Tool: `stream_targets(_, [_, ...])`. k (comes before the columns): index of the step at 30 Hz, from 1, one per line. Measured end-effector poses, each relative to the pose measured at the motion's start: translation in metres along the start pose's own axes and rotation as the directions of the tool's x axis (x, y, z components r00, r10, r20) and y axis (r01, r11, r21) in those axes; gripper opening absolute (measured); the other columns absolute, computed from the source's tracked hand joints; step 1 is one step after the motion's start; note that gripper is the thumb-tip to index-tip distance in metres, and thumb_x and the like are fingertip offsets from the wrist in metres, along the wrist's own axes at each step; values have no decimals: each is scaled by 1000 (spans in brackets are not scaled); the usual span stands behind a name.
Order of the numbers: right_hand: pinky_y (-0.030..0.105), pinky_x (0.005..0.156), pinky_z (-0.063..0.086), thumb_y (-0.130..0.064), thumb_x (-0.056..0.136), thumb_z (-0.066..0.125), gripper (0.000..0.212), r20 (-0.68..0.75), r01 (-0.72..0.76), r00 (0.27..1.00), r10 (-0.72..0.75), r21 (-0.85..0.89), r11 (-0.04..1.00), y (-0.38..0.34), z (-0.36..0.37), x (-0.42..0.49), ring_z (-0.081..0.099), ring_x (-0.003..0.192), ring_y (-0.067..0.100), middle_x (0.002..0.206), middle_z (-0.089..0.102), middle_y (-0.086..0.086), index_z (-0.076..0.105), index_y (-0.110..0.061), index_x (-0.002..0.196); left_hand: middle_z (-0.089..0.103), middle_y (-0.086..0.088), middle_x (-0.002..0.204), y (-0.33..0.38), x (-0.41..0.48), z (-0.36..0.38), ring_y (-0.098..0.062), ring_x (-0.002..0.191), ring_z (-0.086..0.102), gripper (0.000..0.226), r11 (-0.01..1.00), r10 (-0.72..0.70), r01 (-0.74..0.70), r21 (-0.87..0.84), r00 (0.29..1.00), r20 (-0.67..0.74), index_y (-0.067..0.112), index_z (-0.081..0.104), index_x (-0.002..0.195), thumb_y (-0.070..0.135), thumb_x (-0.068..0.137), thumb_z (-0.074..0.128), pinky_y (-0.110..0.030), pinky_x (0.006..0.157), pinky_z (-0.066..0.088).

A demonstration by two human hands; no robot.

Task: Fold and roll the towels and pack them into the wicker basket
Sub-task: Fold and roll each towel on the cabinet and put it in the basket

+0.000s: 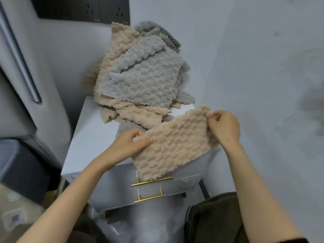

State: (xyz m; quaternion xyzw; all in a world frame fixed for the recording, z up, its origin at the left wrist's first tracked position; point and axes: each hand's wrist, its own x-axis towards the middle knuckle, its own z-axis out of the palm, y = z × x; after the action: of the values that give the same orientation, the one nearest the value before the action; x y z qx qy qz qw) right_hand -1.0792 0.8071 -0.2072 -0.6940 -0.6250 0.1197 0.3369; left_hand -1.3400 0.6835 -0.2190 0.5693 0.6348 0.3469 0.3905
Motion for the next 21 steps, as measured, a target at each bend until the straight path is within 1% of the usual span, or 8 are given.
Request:
stream_targets(4, [30,79,55,-22,83,56,15,53,-145,989,137,203,968,2,-1,23,68,57,12,53,67,-2,65,-21,72,61,-2,78,4,18,39,-11,67,56,28,983,-98,106,-149,993,62,16,48,83,38,87,65,-24,57,42])
stream_targets(6, [39,79,57,-22,78,56,13,54,-167,986,158,308,937,7,9,38,71,64,18,57,69,-1,66,-20,69,62,-7,86,3,26,52,-14,73,57,27,983,-116,123,-133,991,63,15,48,89,37,88,64,-28,59,43])
stream_targets(9, [44,85,55,-30,75,53,25,50,-130,992,120,365,922,13,26,60,70,86,25,85,73,2,69,-19,91,62,-2,89,7,34,65,-7,63,59,28,979,-128,136,-151,990,61,14,49,104,33,89,63,-20,50,46])
stream_targets(11, [41,99,47,-23,86,52,32,80,-55,996,29,351,935,3,30,59,65,104,25,112,69,7,63,-16,115,59,-1,94,11,37,70,-6,65,63,34,961,-133,143,-236,989,58,13,45,117,24,90,63,-17,51,51])
stream_targets(14, [25,113,27,-2,95,39,54,276,15,953,-129,381,924,-4,33,52,40,136,18,151,37,5,32,-12,148,57,-6,100,15,40,72,-15,73,66,48,931,-136,147,-334,989,57,14,37,132,15,91,62,-22,56,57])
stream_targets(15, [28,117,24,2,94,35,60,321,53,929,-183,374,926,-2,34,49,32,141,17,156,27,4,23,-14,151,56,-6,102,16,40,72,-18,75,66,51,934,-132,142,-327,990,50,15,35,134,15,91,62,-25,59,59])
stream_targets(17, [37,118,22,5,92,33,64,330,127,917,-225,294,947,5,31,45,26,143,19,158,22,5,23,-18,151,57,-4,110,12,40,70,-22,76,67,54,979,-61,61,-193,998,3,19,34,137,20,91,62,-30,62,59])
stream_targets(21, [24,98,39,1,92,41,45,275,187,928,-253,245,951,6,8,20,53,112,17,133,52,4,49,-15,133,52,8,118,2,38,62,-10,92,56,53,926,241,-223,305,970,-22,34,40,137,40,88,61,-26,76,44])
